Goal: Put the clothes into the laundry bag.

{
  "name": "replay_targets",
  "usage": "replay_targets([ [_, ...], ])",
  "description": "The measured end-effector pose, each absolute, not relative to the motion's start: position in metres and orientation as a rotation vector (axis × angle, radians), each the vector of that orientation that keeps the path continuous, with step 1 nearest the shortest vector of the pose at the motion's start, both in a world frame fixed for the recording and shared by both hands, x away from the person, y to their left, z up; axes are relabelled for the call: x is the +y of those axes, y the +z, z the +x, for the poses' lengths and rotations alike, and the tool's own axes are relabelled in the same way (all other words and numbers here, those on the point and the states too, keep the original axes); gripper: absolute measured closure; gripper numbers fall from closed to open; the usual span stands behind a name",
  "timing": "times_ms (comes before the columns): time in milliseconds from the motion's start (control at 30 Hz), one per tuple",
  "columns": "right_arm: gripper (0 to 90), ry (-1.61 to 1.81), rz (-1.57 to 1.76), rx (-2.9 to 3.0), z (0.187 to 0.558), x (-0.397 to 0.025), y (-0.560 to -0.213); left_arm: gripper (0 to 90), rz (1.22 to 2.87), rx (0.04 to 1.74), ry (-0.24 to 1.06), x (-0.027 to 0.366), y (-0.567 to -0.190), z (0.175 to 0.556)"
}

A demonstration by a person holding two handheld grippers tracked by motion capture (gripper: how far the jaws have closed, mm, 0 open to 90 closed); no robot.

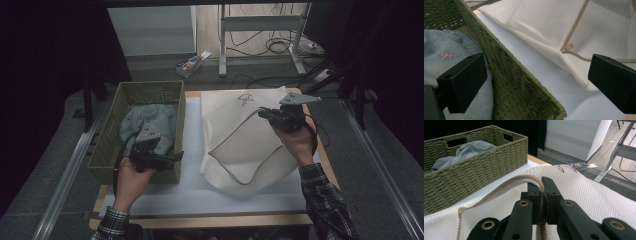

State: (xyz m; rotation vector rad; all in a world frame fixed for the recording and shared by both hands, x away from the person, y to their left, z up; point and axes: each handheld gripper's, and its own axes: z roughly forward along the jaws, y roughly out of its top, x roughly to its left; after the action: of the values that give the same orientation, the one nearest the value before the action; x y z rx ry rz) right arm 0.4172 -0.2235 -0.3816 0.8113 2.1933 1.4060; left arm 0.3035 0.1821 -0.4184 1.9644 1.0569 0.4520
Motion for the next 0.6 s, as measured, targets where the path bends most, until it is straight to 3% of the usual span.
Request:
replay_targets([
  [600,84.4,1.398,0.806,2.202,0.418,-0.223,-0.382,0.9,1.991,1.132,0.463,0.194,-0.422,0.327],
])
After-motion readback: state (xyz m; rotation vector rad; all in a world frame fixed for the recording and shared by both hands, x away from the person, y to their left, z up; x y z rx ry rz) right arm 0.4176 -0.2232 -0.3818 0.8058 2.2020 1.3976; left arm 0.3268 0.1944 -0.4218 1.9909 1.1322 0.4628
